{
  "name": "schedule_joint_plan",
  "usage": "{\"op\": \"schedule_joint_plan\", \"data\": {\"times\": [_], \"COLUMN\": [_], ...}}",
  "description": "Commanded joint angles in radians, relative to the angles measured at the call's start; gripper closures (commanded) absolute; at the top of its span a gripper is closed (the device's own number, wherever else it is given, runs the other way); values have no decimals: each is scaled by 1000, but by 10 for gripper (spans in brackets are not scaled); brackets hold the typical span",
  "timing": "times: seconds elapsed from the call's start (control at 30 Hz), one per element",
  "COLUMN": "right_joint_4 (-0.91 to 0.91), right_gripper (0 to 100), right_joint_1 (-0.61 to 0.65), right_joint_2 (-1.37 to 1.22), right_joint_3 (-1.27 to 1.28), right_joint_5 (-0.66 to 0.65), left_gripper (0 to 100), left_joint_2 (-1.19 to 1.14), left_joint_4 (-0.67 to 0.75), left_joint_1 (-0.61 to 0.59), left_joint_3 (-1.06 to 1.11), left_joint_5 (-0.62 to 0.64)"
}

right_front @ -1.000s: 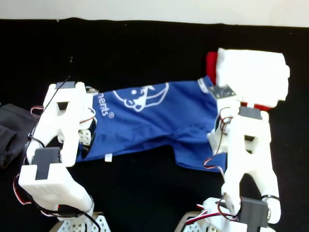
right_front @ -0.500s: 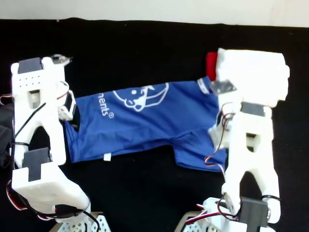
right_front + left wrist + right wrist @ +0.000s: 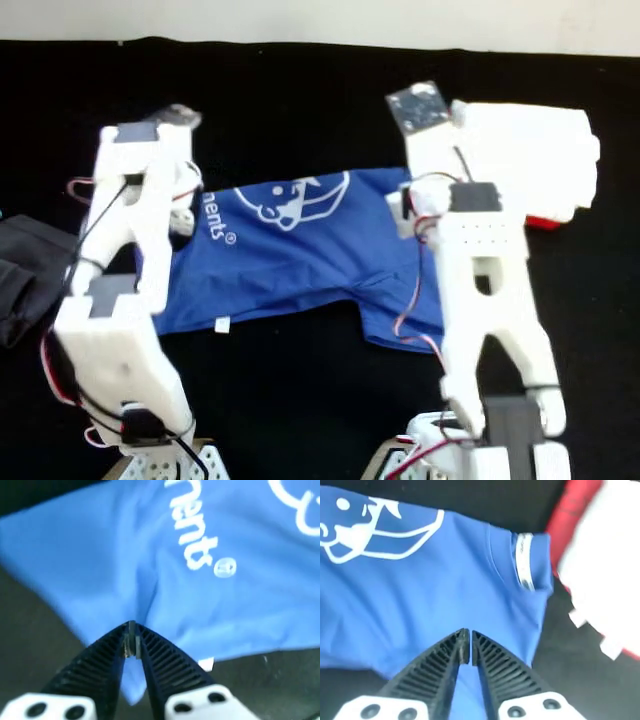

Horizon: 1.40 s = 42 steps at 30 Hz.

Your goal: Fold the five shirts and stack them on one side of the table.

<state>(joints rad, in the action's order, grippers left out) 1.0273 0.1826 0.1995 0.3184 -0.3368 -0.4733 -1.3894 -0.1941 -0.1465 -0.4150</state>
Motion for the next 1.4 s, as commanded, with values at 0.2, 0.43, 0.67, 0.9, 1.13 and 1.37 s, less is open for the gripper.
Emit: {"op": "schedule_joint_plan", "data": {"times": [0.2,0.43,0.67,0.9,1.13,1.37], "right_joint_4": [-122,-116,120,302,492,641], "right_gripper": [980,980,980,980,980,980], "right_joint_1": [18,18,39,41,41,44], "right_joint_2": [-420,-687,-728,-665,-664,-667], "right_joint_3": [-206,-499,-716,-912,-1056,-1099], "right_joint_5": [12,12,12,12,6,3], "left_gripper": [992,992,992,992,992,991], "left_joint_2": [-423,-733,-837,-661,-223,196], "left_joint_4": [-72,-206,-385,-391,-390,-278], "left_joint_1": [-180,-283,-286,-286,-266,-202], "left_joint_3": [-544,-1102,-1383,-1296,-791,-85], "left_joint_5": [6,5,6,11,9,-48]}}
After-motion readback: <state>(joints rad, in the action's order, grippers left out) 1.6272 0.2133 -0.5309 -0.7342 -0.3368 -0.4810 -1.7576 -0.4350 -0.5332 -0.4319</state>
